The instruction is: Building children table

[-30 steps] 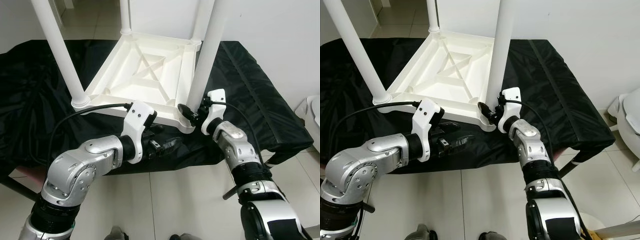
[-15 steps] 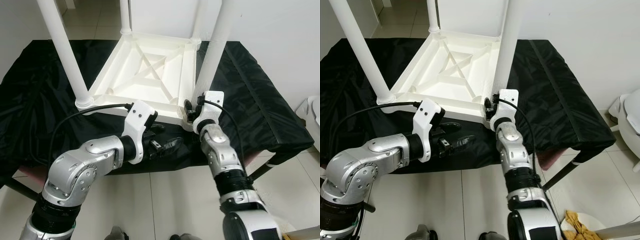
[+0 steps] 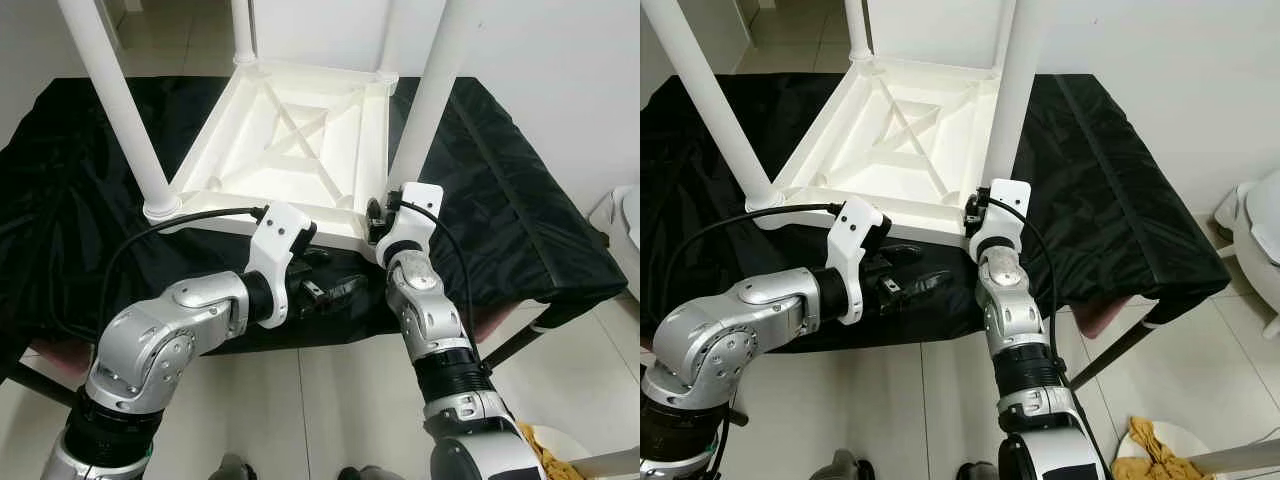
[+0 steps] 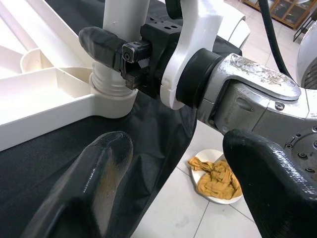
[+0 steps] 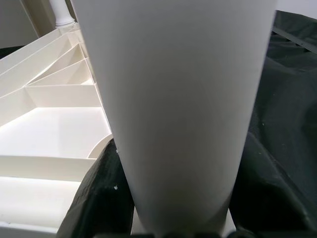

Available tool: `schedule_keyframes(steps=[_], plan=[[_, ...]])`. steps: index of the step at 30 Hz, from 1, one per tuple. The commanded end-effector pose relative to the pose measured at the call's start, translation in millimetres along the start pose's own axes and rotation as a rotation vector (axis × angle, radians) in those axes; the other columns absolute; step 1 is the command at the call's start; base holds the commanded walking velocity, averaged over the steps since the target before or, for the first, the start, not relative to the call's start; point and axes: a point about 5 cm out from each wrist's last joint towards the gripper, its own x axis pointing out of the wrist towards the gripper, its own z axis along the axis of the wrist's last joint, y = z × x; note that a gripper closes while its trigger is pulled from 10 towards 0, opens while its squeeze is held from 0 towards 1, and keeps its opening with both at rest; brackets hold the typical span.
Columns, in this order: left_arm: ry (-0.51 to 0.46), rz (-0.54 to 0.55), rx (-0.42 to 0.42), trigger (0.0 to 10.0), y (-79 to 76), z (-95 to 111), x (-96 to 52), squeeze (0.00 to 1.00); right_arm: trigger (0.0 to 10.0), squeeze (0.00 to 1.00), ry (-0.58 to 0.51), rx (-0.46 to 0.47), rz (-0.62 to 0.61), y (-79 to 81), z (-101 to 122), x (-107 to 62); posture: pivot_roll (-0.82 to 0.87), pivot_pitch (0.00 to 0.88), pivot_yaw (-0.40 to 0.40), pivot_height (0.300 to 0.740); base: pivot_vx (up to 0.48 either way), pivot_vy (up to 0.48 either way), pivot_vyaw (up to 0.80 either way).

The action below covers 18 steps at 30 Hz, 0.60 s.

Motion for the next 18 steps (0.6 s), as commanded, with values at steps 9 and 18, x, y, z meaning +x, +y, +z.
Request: schedule_keyframes(steps=[9, 18], plan=[[0.007, -0.021, 0.004, 10.0, -4.3, -0.9, -0.7, 0.00, 10.0, 1.00, 0.065, -0.010, -0.021, -23.4, -15.6, -4.7, -0.02, 0.109, -0.007, 0.740, 0.000, 0.000, 0.00], [0.006, -0.022, 0.008, 10.0, -4.3, -0.2, -0.6, 0.00, 10.0, 1.00, 0.026, 0.009, 0.140, -19.8, -8.3, -3.3, -0.01, 0.098, -0.010, 0.740, 0.000, 0.000, 0.00]])
